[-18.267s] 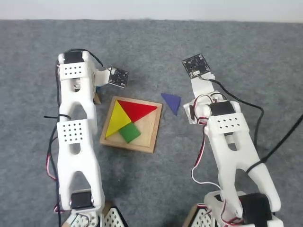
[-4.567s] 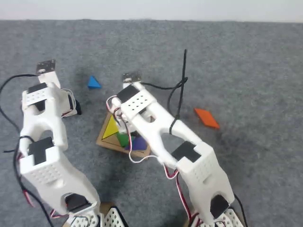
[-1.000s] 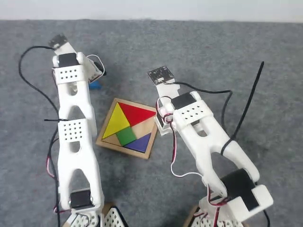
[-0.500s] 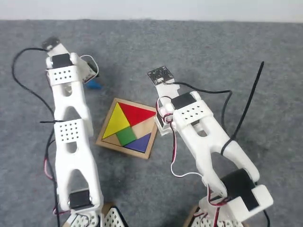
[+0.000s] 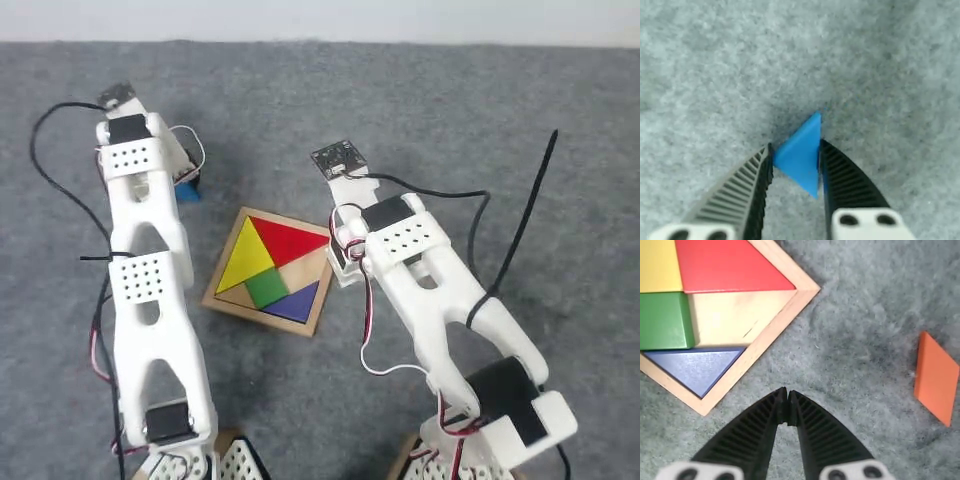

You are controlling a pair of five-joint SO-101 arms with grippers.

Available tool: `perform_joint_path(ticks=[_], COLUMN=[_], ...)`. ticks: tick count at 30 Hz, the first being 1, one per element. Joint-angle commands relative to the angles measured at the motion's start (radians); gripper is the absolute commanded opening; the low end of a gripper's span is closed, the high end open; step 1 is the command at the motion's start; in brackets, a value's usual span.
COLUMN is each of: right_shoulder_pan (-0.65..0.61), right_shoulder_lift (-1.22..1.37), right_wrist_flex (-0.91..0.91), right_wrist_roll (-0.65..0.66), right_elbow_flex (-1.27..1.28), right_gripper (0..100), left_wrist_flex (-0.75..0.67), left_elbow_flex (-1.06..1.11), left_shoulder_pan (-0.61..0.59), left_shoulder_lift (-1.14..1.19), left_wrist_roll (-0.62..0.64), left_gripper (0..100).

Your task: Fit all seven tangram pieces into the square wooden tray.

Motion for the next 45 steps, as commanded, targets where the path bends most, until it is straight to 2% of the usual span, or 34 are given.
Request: perform_joint_path(ticks=[1, 5, 9, 22, 30, 32, 37, 45], right_shoulder_pan=[-0.001, -0.001, -0.001, -0.001, -0.001, -0.001, -0.004, -0.005], right_shoulder_lift=[-0.065, -0.065, -0.065, -0.059, -0.059, -0.059, -0.059, -0.061], right_wrist_flex=[-0.005, -0.005, -0.005, -0.013, -0.010, -0.010, -0.005, -0.004], right_wrist_roll=[0.012, 0.012, 0.012, 0.012, 0.012, 0.012, 0.012, 0.012], right_elbow_flex=[-0.008, -0.008, -0.008, -0.008, -0.006, -0.006, -0.006, -0.006], right_gripper=[0.6, 0.6, 0.6, 0.6, 0.6, 0.6, 0.6, 0.6], left_wrist_flex=[0.040, 0.040, 0.041, 0.038, 0.015, 0.011, 0.018, -0.031], left_elbow_flex=[0.007, 0.007, 0.033, 0.406, 0.423, 0.423, 0.360, 0.323], left_shoulder_pan=[-0.012, -0.014, -0.014, -0.008, -0.006, -0.006, -0.008, -0.008], left_shoulder_lift=[-0.048, -0.052, -0.064, -0.338, -0.353, -0.361, -0.353, -0.351], left_wrist_roll=[-0.018, -0.078, -0.081, -0.146, -0.155, -0.155, -0.155, -0.150], left_gripper=[11, 10, 10, 5, 5, 8, 21, 22])
